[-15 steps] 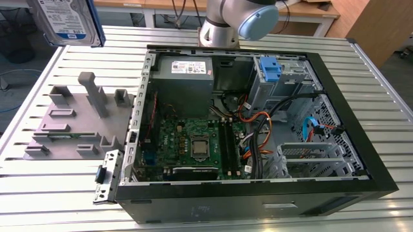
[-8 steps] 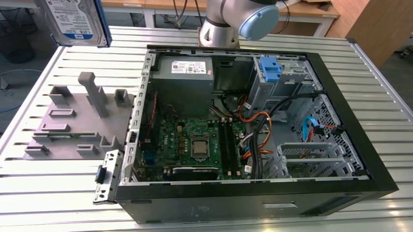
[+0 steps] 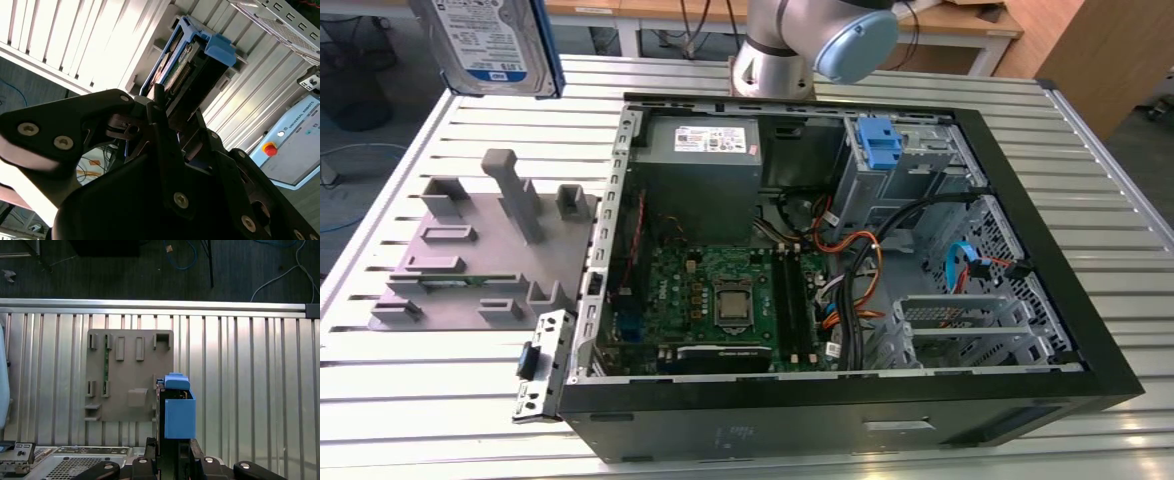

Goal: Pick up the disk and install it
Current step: 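Pick up the disk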

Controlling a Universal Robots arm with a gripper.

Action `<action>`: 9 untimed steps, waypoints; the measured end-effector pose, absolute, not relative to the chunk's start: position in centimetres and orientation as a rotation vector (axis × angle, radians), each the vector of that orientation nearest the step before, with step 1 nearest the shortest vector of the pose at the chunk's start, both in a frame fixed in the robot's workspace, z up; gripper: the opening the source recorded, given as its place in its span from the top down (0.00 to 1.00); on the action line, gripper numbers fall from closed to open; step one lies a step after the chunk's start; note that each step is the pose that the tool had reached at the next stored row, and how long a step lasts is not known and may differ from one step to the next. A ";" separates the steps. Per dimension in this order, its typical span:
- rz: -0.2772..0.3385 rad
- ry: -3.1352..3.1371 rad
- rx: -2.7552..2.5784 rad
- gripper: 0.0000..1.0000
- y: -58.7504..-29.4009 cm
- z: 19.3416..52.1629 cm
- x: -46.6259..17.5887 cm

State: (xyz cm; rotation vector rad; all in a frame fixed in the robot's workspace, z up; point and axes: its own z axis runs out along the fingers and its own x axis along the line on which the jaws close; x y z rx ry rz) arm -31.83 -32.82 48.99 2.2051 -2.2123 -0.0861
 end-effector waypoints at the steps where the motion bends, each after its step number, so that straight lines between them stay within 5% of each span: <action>1: -0.086 -2.212 2.205 0.65 -32.8 49.0 -31.7; 9: -0.086 -2.212 2.205 0.65 -32.8 49.0 -30.4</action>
